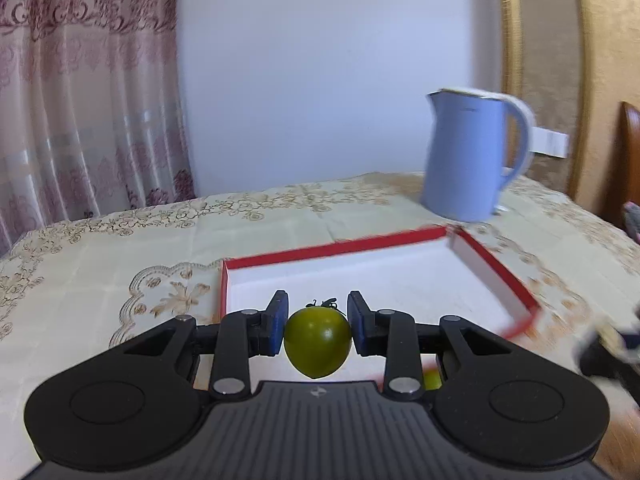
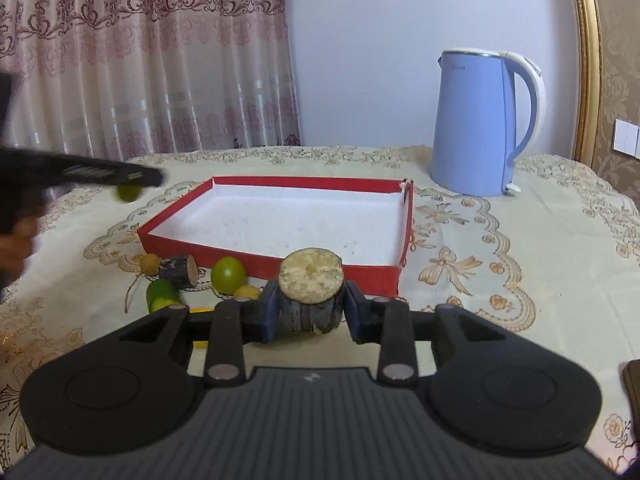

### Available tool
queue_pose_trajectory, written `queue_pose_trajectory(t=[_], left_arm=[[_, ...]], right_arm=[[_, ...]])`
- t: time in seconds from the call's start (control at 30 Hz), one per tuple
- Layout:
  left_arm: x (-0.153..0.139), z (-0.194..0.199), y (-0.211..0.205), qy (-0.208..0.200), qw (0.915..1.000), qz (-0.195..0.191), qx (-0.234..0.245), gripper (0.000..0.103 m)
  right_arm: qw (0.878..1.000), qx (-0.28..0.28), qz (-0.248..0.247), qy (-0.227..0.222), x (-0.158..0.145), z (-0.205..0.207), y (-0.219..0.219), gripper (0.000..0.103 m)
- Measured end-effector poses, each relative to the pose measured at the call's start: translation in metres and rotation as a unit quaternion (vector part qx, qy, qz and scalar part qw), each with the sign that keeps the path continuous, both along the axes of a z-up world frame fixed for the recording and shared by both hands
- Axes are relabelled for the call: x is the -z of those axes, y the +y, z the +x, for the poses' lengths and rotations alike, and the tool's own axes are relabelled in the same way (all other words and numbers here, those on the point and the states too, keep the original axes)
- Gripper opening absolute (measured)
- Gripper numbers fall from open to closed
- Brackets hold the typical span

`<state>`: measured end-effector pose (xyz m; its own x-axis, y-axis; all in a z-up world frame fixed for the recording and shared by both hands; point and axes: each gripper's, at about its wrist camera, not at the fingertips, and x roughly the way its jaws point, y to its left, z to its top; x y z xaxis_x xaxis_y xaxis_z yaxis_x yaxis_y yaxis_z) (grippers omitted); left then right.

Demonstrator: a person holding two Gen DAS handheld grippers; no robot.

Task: Organize fruits
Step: 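Lower the green lime into the red tray and open the left tool, then set the dark eggplant slice upright in the tray, open the right tool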

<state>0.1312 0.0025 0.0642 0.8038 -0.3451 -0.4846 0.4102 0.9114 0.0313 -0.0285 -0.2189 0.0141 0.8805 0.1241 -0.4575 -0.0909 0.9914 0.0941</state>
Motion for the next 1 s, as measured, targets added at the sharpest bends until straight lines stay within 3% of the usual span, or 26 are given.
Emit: queue_pose_trajectory(t=[0.13, 0.23, 0.37, 0.43, 0.5, 0.57, 0.73, 0.87, 1.0], left_arm=[[0.01, 0.049, -0.028, 0.008, 0.9995, 0.018, -0.023, 0.032], [0.025, 0.083, -0.043, 0.046, 0.998, 0.026, -0.035, 0.032], [0.037, 0.098, -0.045, 0.099, 0.9938, 0.014, -0.05, 0.032], [0.038, 0.092, -0.04, 0.102, 0.9935, 0.01, -0.049, 0.036], [0.034, 0.08, -0.034, 0.084, 0.9949, 0.011, -0.055, 0.08], [0.028, 0.067, -0.029, 0.046, 0.9968, 0.007, -0.065, 0.095], [0.008, 0.053, -0.021, 0.036, 0.9952, 0.009, -0.09, 0.095], [0.002, 0.004, -0.01, 0.024, 0.9934, 0.022, -0.11, 0.095], [0.02, -0.045, -0.002, 0.014, 0.9889, 0.055, -0.137, 0.095]], right_arm=[[1.0, 0.003, 0.002, 0.0, -0.001, -0.002, -0.001, 0.032], [1.0, 0.004, 0.002, 0.001, -0.002, -0.001, -0.001, 0.032], [1.0, 0.002, 0.001, -0.002, -0.006, 0.006, -0.002, 0.032], [1.0, 0.001, 0.001, -0.002, -0.008, 0.013, -0.002, 0.032], [1.0, -0.002, 0.002, -0.001, -0.008, 0.021, -0.002, 0.032], [1.0, -0.005, 0.008, 0.002, -0.007, 0.032, -0.002, 0.032], [1.0, -0.005, 0.001, 0.004, -0.008, 0.055, 0.0, 0.032], [1.0, 0.003, -0.003, 0.007, -0.009, 0.072, -0.004, 0.032], [1.0, 0.006, -0.001, 0.018, -0.007, 0.094, -0.009, 0.032]])
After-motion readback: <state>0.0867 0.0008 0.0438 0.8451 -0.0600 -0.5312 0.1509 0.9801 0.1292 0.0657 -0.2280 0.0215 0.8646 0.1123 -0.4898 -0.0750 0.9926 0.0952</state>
